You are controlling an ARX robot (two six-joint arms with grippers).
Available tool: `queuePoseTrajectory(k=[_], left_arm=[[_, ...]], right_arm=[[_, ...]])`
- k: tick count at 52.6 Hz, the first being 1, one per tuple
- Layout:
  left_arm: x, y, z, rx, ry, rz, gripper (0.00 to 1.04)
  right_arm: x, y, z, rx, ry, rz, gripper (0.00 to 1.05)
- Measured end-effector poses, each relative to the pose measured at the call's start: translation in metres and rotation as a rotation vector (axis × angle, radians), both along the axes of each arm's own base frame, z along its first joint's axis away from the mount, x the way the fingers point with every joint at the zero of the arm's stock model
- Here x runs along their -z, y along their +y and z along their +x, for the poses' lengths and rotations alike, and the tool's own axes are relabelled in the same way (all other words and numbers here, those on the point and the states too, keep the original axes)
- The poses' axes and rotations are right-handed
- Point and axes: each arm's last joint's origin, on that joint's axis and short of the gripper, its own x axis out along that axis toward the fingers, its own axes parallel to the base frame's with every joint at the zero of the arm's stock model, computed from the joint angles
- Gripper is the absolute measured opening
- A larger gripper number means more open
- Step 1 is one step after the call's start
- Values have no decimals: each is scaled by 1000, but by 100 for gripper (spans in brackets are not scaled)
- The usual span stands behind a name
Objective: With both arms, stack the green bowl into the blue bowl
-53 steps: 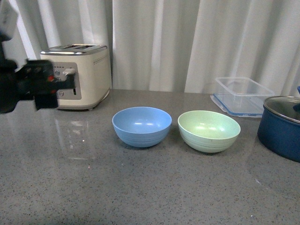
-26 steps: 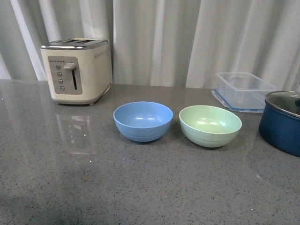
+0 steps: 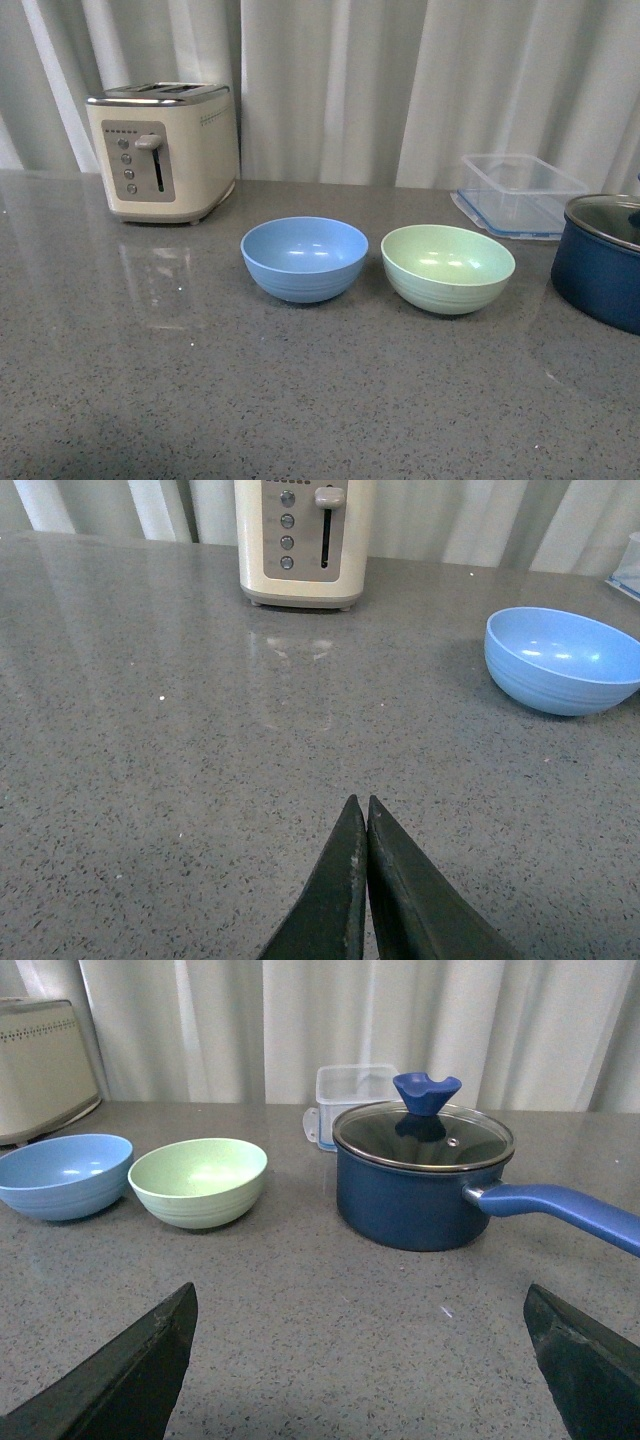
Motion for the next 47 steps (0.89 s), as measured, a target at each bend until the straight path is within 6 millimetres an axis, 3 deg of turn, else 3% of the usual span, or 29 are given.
queuePoseTrajectory(k=[6,47], left_arm=[[9,0,-8,1,-5,0,4],[0,0,-37,2,-32,0,4]], right_arm=[[0,0,0,0,0,0,95],[0,0,0,0,0,0,95]])
